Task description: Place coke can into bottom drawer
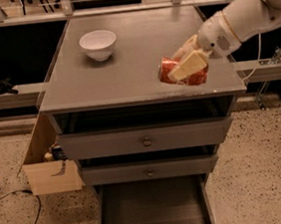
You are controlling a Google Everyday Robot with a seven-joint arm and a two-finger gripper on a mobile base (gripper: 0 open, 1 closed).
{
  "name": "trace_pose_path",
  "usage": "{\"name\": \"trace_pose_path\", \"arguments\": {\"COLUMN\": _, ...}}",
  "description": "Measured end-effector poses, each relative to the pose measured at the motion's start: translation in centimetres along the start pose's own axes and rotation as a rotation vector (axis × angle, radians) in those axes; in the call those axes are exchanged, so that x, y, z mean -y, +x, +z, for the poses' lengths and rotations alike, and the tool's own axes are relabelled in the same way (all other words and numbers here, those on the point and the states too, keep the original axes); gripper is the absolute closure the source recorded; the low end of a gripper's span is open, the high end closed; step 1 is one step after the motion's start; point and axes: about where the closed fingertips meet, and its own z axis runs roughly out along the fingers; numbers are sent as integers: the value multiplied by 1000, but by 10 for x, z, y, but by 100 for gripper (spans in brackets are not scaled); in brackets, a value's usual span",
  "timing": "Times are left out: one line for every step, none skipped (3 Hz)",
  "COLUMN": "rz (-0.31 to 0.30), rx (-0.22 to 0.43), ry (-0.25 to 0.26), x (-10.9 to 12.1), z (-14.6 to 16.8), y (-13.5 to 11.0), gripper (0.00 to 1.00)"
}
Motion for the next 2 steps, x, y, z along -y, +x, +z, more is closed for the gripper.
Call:
{"name": "trace_pose_path", "arguments": {"rz": 34, "rx": 9, "ry": 4, "x": -41, "z": -18, "y": 22, "gripper": 100}}
{"name": "trace_pose_path", "arguments": {"rz": 44, "rx": 11, "ry": 17, "x": -82, "z": -32, "y": 33, "gripper": 100}}
